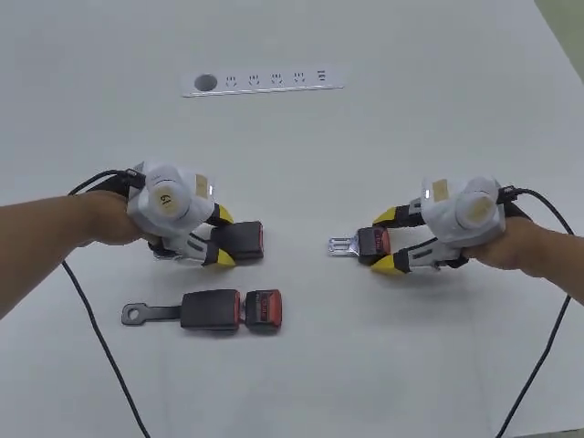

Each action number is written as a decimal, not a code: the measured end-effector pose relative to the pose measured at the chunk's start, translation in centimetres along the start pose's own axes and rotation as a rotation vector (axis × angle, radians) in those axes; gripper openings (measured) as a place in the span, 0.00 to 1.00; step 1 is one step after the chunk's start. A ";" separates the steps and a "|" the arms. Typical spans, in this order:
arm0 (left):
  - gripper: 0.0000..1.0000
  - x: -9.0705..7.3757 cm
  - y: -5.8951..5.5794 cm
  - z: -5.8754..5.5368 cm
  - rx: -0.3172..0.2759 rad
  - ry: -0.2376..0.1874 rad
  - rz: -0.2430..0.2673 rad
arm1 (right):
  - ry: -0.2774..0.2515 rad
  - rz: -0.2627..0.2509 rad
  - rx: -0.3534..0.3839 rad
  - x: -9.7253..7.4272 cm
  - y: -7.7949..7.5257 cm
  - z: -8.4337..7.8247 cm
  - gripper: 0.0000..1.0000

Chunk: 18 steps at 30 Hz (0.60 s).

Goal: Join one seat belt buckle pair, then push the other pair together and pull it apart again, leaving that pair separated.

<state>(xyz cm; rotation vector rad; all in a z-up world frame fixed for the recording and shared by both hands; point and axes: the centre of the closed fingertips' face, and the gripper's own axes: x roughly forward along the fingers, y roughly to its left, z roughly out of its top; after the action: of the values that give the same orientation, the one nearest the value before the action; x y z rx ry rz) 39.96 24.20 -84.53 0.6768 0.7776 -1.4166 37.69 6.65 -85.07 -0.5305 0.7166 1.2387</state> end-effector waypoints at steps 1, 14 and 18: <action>0.43 -0.4 0.1 0.4 -0.013 -0.021 0.005 | -0.038 -0.017 0.046 -0.2 -0.2 0.7 0.50; 0.75 -6.0 2.0 2.4 -0.279 -0.210 0.290 | -0.191 -0.309 0.238 -2.1 -2.8 3.6 0.84; 0.83 -7.7 1.4 2.5 -0.391 -0.283 0.340 | -0.211 -0.376 0.250 -2.7 -2.2 4.2 0.85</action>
<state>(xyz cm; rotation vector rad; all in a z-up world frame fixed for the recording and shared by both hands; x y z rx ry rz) 41.53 26.87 -76.94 0.2793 0.6533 -0.9853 40.24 7.24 -80.29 -0.3037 0.5515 0.8246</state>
